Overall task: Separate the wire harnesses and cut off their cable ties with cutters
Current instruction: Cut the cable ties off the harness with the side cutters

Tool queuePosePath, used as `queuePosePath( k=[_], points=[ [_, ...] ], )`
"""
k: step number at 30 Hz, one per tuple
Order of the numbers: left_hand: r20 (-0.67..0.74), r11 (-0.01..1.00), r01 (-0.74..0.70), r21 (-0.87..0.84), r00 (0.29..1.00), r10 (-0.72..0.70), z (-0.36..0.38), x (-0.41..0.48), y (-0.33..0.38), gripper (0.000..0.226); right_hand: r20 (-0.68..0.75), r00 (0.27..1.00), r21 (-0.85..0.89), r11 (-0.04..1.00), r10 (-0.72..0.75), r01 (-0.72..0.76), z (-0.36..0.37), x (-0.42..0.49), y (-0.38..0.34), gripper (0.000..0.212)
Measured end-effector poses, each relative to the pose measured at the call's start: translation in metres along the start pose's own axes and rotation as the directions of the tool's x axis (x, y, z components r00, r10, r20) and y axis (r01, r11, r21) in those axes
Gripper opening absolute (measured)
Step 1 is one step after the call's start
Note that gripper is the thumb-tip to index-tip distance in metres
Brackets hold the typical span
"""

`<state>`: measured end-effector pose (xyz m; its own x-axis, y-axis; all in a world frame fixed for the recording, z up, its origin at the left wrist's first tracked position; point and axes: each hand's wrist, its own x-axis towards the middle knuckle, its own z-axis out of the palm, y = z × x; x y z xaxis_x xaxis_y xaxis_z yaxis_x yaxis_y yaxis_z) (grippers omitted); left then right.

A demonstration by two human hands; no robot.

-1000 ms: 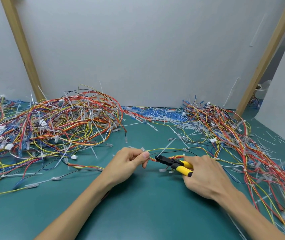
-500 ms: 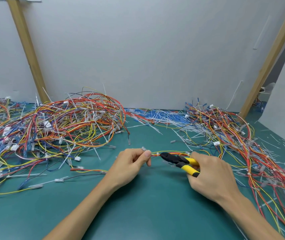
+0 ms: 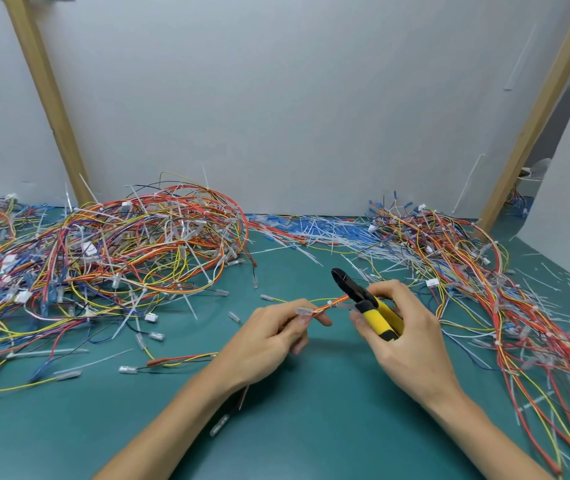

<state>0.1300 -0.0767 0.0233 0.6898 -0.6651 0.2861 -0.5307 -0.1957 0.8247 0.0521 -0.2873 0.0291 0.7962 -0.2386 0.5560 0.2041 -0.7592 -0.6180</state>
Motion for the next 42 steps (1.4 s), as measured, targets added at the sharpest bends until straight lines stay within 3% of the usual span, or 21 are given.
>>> queuePosePath(
  k=[9, 14, 18, 25, 33, 42],
  points=[
    [0.047, 0.988, 0.072, 0.136, 0.996, -0.079, -0.011, 0.000, -0.004, 0.011, -0.150, 0.988, -0.139, 0.989, 0.021, -0.042, -0.010, 0.009, 0.008, 0.025],
    [0.033, 0.991, 0.108, 0.073, 0.993, -0.110, -0.017, 0.002, -0.007, 0.016, -0.232, 0.971, -0.182, 0.979, 0.047, -0.091, -0.018, 0.017, 0.020, 0.023],
    [0.028, 0.985, 0.088, 0.149, 0.995, -0.093, -0.020, 0.002, -0.009, 0.025, -0.250, 0.964, -0.221, 0.964, 0.090, -0.147, -0.024, 0.022, 0.031, 0.023],
    [-0.162, 0.983, 0.023, 0.184, 0.987, 0.008, -0.020, 0.003, -0.005, 0.016, -0.221, 0.969, -0.239, 0.957, 0.110, -0.163, -0.022, 0.021, 0.033, 0.026],
    [-0.254, 0.993, 0.041, 0.109, 0.967, -0.012, -0.022, 0.004, -0.004, 0.003, -0.176, 0.976, -0.256, 0.951, 0.132, -0.175, -0.020, 0.019, 0.031, 0.027],
    [-0.405, 0.988, 0.130, 0.079, 0.910, -0.087, -0.020, 0.004, -0.002, 0.025, -0.120, 0.985, -0.263, 0.952, 0.127, -0.155, -0.016, 0.013, 0.021, 0.026]
  ],
)
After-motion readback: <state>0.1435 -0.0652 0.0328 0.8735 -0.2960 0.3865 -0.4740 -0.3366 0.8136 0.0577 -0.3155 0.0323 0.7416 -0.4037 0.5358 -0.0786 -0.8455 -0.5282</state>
